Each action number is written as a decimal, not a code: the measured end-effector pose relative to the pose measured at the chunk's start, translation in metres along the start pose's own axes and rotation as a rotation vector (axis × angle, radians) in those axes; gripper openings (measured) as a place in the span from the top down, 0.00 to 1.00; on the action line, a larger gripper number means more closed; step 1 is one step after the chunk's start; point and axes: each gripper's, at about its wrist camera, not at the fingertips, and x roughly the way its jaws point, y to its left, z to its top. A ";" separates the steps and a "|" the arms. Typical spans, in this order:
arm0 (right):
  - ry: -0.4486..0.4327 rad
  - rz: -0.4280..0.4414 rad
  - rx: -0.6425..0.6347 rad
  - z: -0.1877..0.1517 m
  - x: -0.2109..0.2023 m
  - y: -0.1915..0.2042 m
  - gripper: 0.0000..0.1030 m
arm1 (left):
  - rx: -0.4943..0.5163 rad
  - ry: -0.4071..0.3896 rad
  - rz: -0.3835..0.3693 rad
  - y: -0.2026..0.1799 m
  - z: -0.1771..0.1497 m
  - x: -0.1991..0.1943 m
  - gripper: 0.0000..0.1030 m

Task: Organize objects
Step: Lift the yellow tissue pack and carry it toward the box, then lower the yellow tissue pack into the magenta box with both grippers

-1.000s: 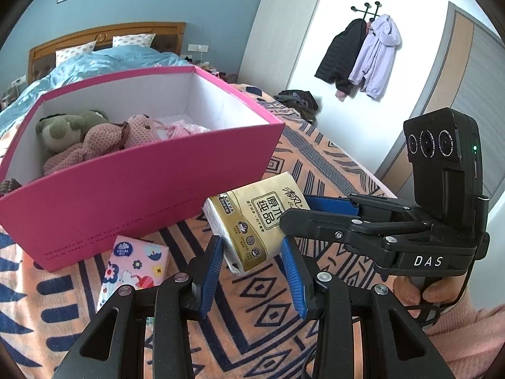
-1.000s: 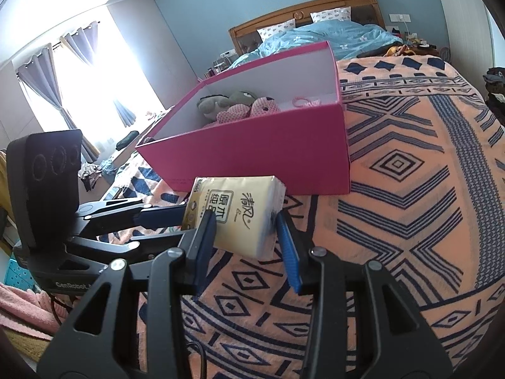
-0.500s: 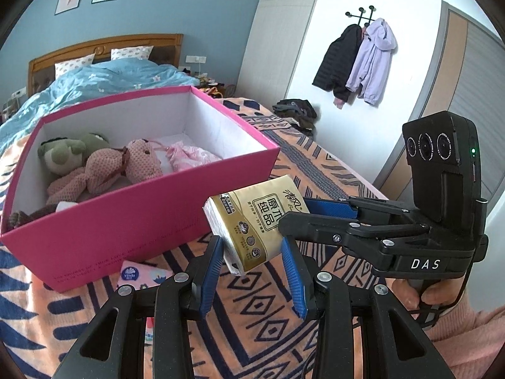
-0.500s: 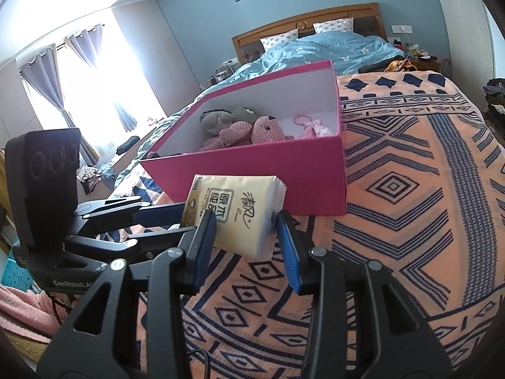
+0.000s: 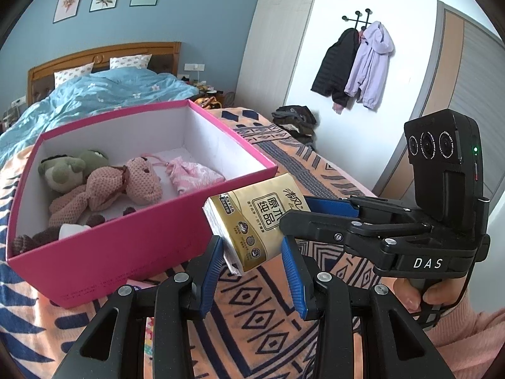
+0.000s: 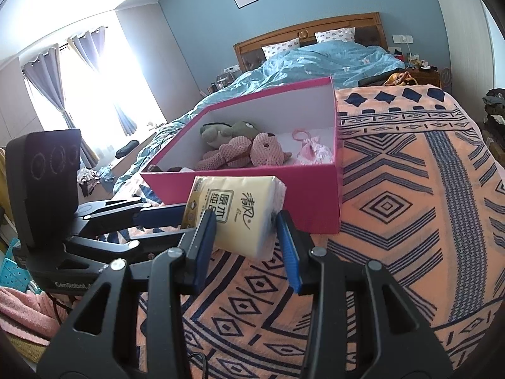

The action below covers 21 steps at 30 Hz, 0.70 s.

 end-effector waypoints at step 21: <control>-0.036 0.008 -0.035 0.020 -0.003 0.003 0.58 | -0.011 -0.030 0.009 0.011 0.018 0.001 0.64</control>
